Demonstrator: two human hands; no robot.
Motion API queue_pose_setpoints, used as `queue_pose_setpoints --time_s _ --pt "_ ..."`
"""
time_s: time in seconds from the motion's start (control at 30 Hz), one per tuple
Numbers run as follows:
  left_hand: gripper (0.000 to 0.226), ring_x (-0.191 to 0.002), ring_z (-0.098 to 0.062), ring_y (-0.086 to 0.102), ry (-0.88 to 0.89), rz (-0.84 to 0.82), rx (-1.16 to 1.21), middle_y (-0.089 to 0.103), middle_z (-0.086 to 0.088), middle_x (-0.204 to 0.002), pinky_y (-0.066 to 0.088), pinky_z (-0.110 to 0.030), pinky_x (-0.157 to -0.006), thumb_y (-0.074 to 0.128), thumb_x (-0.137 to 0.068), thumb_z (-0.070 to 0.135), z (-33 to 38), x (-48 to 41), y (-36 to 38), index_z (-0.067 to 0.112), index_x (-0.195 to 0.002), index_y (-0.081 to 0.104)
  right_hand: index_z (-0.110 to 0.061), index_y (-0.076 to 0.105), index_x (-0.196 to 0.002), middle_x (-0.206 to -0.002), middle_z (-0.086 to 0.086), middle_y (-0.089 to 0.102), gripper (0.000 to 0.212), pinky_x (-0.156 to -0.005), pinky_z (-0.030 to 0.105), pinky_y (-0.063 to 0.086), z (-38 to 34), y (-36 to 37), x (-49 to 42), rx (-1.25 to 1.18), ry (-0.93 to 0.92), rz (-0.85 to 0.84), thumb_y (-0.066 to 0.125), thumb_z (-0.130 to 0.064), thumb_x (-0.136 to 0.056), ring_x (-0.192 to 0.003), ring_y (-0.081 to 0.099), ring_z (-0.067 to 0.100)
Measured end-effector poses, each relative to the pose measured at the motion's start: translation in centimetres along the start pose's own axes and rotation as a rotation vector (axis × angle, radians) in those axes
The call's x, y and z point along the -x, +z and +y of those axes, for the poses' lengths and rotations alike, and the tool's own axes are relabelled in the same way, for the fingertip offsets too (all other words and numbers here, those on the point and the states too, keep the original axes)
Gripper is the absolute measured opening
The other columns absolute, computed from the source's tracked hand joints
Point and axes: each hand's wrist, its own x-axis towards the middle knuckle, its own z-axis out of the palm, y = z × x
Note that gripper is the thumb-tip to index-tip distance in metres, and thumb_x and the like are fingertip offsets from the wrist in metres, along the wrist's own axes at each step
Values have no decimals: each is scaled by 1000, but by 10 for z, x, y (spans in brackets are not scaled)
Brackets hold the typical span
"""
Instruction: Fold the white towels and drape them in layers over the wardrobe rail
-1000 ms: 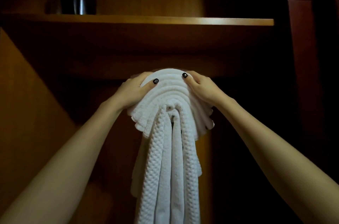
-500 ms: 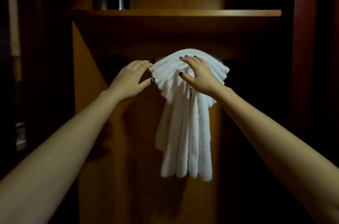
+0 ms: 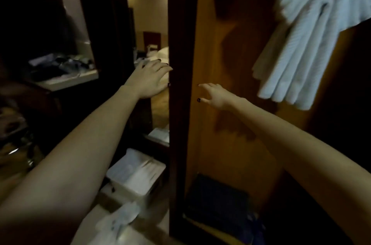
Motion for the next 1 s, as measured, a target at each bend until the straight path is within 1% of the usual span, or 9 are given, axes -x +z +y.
queue_pose_setpoints --time_s 0.1,0.3,0.37,0.43,0.53,0.63,0.7,0.83,1.0 --pt "56 -147 -20 15 -121 -136 27 27 2 -157 8 -53 -117 39 -99 46 -13 67 38 27 -150 27 -19 25 -152 -157 11 28 61 -113 48 31 -40 61 -10 -41 -40 -110 49 -37 -99 -141 29 33" --pt "58 -147 -21 13 -322 -384 101 22 2 -159 8 -56 -116 41 -100 46 -41 174 124 27 -152 23 -17 27 -152 -152 15 34 64 -109 45 36 -103 190 -24 -128 -98 -311 52 -39 -97 -137 36 37" --pt "58 -147 -20 14 -360 -433 123 24 2 -158 9 -56 -116 41 -99 46 -50 201 153 27 -151 24 -16 26 -153 -153 16 33 67 -111 44 35 -117 232 -34 -141 -125 -374 53 -40 -96 -138 35 36" --pt "58 -146 -20 15 -404 -477 149 25 3 -157 11 -55 -115 42 -98 46 -58 223 184 27 -151 26 -17 21 -154 -155 17 28 69 -112 48 31 -129 270 -45 -151 -124 -447 52 -42 -97 -140 29 39" --pt "61 -145 -21 20 -458 -556 165 28 2 -156 16 -55 -116 49 -96 46 -73 245 231 27 -150 28 -15 18 -155 -157 19 22 70 -114 48 27 -144 320 -63 -197 -120 -537 51 -38 -99 -142 24 41" --pt "62 -143 -23 25 -439 -644 178 32 1 -154 24 -58 -112 56 -92 43 -89 257 274 29 -148 31 -14 22 -153 -150 22 33 68 -109 51 35 -156 365 -80 -225 -108 -593 53 -38 -98 -135 34 43" --pt "63 -144 -24 24 -450 -679 234 30 1 -155 23 -57 -113 55 -92 42 -99 261 301 28 -148 31 -12 26 -151 -145 23 39 67 -106 51 38 -159 396 -91 -236 -104 -647 54 -38 -97 -131 39 43" --pt "60 -144 -22 22 -498 -721 285 28 1 -155 20 -50 -114 49 -96 40 -117 271 350 22 -149 30 -8 35 -146 -143 19 45 58 -106 42 37 -163 451 -111 -252 -77 -723 55 -30 -97 -131 43 36" --pt "58 -146 -22 18 -593 -848 388 24 0 -158 15 -52 -117 46 -99 41 -143 297 411 25 -151 24 -10 41 -144 -143 18 46 52 -108 44 38 -171 518 -142 -317 24 -793 54 -24 -95 -130 45 37"
